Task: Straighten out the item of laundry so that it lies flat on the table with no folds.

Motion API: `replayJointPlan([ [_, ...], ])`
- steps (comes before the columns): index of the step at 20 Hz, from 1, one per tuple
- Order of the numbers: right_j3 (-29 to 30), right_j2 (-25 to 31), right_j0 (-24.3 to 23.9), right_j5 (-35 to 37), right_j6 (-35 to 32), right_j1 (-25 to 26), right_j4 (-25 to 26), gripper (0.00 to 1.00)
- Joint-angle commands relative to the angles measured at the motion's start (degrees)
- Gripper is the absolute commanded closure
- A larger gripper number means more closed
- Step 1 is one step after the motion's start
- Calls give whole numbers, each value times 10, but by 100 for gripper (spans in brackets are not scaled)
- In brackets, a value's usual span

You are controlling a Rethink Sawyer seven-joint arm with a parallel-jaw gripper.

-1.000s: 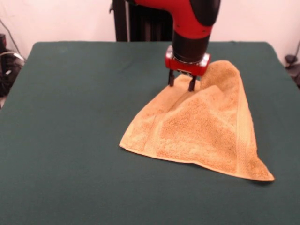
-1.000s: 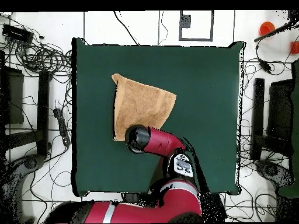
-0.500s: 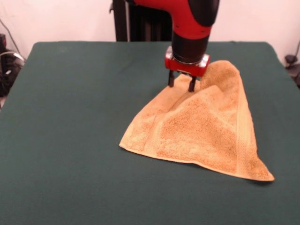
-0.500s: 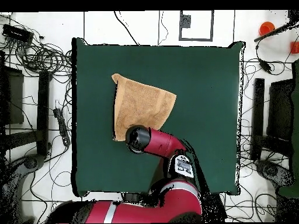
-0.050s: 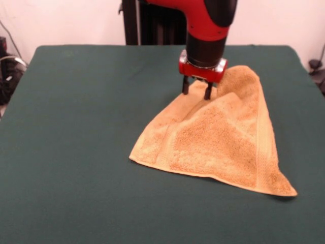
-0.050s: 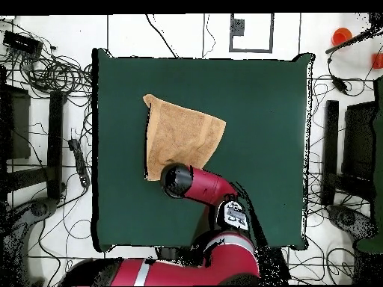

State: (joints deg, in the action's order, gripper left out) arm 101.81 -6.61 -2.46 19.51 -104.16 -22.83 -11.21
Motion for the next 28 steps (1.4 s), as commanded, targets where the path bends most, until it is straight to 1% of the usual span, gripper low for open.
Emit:
replayJointPlan([
  [1,25,84,18,-108,-159,73,-43,0],
  [7,24,86,17,-113,-163,78,-50,0],
  [14,37,96,11,-126,-173,78,-61,0],
  [15,36,94,13,-125,-173,78,-63,100],
  [28,39,95,14,-133,-164,78,-67,100],
])
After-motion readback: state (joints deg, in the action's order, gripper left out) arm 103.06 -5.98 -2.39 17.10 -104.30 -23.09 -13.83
